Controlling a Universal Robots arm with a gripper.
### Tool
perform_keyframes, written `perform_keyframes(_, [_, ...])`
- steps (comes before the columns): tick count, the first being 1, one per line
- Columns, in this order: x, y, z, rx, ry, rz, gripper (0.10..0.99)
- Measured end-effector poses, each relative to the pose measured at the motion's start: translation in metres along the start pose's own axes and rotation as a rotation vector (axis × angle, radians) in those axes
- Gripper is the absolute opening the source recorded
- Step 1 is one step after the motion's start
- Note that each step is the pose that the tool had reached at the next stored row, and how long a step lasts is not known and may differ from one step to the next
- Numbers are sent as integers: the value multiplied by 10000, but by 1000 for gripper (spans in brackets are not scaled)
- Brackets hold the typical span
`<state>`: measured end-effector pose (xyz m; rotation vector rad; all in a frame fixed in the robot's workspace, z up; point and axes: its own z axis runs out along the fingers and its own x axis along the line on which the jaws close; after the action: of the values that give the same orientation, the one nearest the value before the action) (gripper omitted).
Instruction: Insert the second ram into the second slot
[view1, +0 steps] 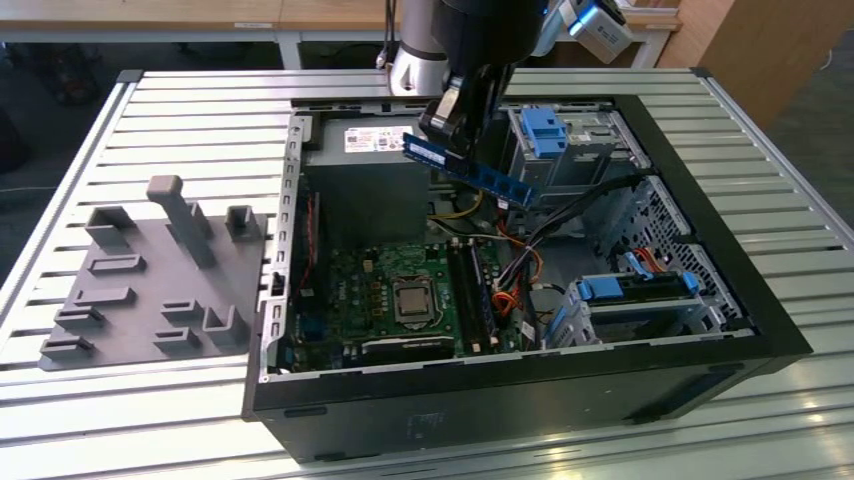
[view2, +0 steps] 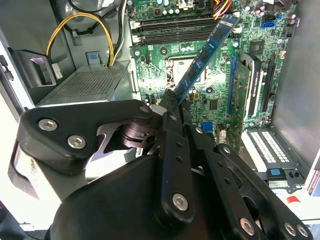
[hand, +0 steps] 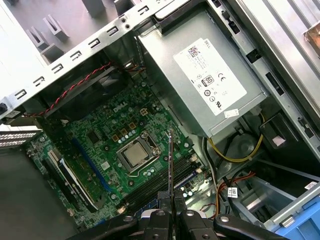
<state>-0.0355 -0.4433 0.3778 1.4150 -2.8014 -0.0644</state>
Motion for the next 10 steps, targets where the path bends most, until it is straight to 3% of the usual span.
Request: perform_keyframes(10, [0, 0, 0, 1, -3, 88, 137])
